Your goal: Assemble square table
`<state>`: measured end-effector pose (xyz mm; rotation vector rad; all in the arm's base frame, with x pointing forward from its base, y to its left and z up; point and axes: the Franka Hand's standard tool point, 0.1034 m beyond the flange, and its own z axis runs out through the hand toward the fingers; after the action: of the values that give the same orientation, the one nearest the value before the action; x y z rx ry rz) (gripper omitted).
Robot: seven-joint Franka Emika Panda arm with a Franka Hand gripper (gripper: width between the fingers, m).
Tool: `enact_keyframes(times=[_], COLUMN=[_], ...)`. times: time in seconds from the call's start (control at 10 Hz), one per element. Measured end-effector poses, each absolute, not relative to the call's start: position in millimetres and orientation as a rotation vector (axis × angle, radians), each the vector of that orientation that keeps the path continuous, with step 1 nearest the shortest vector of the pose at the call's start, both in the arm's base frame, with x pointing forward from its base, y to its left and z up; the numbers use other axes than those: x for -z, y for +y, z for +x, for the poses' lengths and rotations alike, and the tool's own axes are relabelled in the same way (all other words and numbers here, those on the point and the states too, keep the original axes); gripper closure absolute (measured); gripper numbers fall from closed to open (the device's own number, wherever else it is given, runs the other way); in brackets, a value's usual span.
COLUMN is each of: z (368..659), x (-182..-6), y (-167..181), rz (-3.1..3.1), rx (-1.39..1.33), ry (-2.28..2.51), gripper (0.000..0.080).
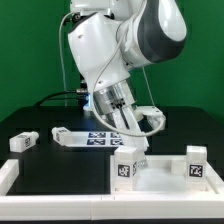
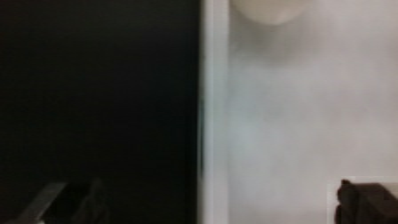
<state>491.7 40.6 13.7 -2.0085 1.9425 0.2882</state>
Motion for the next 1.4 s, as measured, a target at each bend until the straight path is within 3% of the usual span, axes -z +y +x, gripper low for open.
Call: enact_keyframes(times=[0.3,0.5,0.7,0.8,1.0,1.4], z=[490,489,489,489,490,490], x=[-7.0,-6.5,-6.3,-6.1,-6.2,-6.2], y=[61,59,59,59,58,58], rz=[-2.049,-2.049,-2.049,-2.049,-2.049,-2.049], rx=[-0.344,-0.342,-0.343,-0.343,-0.339,-0.339], ry=[1.936,1.937,1.937,1.937,1.938,1.938], gripper=[0.0151,0.0193,0.0512,0.0512,0.0746,0.0747])
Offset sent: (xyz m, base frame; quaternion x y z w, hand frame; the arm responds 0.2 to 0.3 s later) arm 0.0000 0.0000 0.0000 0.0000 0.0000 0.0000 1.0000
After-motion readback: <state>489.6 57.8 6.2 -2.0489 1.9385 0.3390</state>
